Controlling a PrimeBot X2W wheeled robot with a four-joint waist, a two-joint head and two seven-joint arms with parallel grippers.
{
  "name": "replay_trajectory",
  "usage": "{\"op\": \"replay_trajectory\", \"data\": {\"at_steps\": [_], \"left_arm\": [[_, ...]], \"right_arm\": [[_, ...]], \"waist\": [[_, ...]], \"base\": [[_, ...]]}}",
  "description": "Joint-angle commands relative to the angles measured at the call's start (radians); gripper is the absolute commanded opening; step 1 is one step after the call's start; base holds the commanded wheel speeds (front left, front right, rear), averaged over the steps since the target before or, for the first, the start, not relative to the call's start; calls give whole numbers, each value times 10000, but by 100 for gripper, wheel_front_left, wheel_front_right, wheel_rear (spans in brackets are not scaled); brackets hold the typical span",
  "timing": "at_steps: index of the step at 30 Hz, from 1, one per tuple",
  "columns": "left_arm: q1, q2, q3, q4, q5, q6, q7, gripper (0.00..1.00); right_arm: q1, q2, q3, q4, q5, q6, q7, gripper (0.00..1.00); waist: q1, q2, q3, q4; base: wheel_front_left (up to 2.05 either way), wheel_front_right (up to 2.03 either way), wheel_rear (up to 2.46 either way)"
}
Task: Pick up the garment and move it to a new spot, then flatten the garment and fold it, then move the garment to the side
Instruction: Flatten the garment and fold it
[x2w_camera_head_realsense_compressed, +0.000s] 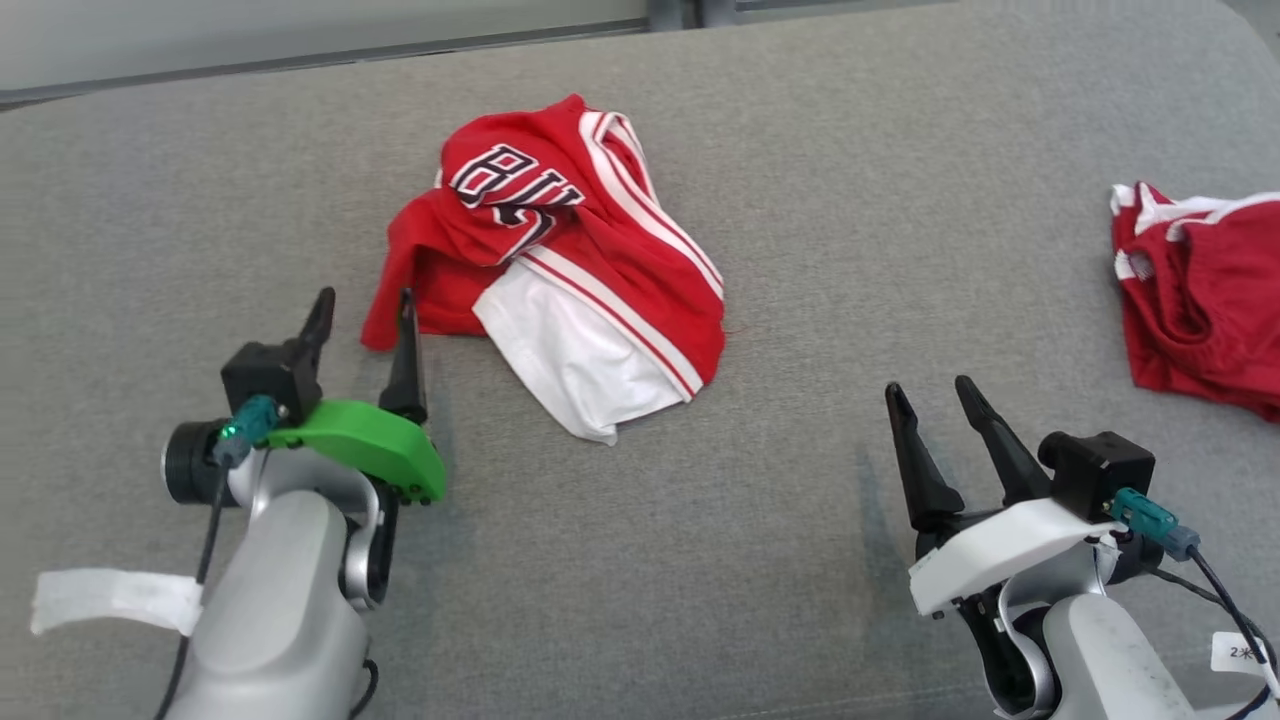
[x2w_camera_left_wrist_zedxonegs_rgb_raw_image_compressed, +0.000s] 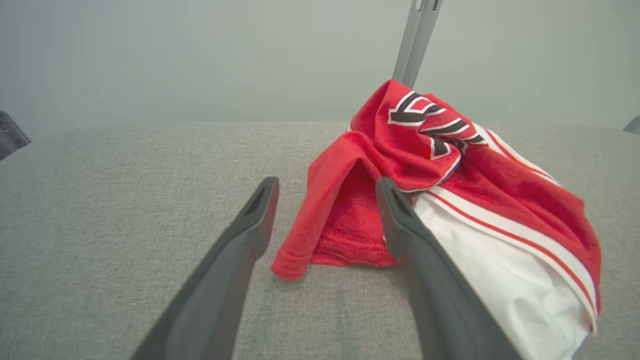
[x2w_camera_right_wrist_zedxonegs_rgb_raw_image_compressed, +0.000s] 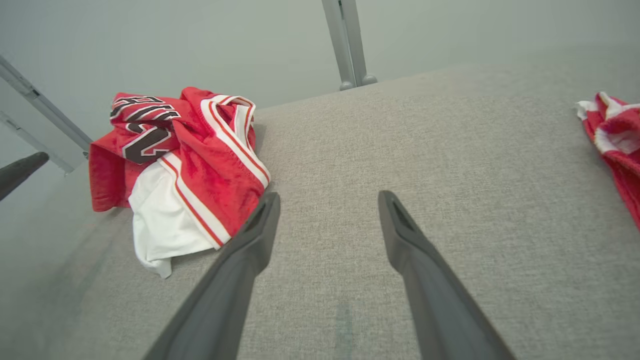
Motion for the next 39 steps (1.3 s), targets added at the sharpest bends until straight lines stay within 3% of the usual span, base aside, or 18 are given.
{"op": "replay_trajectory", "data": {"at_steps": [1,8,16,22,29,30,31,33,34,39], "left_arm": [[517,-101,73,-388,137,-33,-20,100],[2094,-537,287,-2029,395,43,-19,100],[3496,-900,351,-3552,573,205,-21,100],[3747,-957,442,-4067,675,301,-11,100],[3774,-991,723,-4265,748,274,-11,100],[3791,-991,762,-4288,769,285,-11,100],[3813,-994,800,-4312,776,309,-11,100],[3839,-999,866,-4351,785,335,-11,100],[3837,-997,878,-4359,785,321,-11,100],[3901,-1000,916,-4378,809,267,-11,100]], "right_arm": [[-19,-28,-7,217,161,-11,46,100],[-626,-30,132,1354,531,-11,150,100],[-1985,-28,-229,3487,1700,-11,8,100],[-2921,-39,-714,5071,2154,-11,2,100],[-3731,-61,-939,6568,1977,-11,-7,100],[-3798,-56,-872,6693,1955,-11,-33,62],[-3842,-54,-799,6762,1956,-11,-97,39],[-3950,-62,-597,6799,1875,-11,-290,5],[-3997,-71,-514,6760,1872,-11,-390,0],[-3886,-271,-58,6038,2092,-11,-593,0]], "waist": [[0,0,-693,1125],[0,0,-663,1971],[0,0,-370,3013],[0,0,-33,3595],[0,0,184,3777],[0,0,193,3756],[0,0,196,3721],[0,0,183,3611],[0,0,168,3547],[0,0,35,3161]], "base": [[0,0,0],[0,0,0],[0,0,0],[0,0,0],[0,0,0],[0,0,0],[0,0,0],[0,0,0],[0,0,0],[0,0,0]]}}
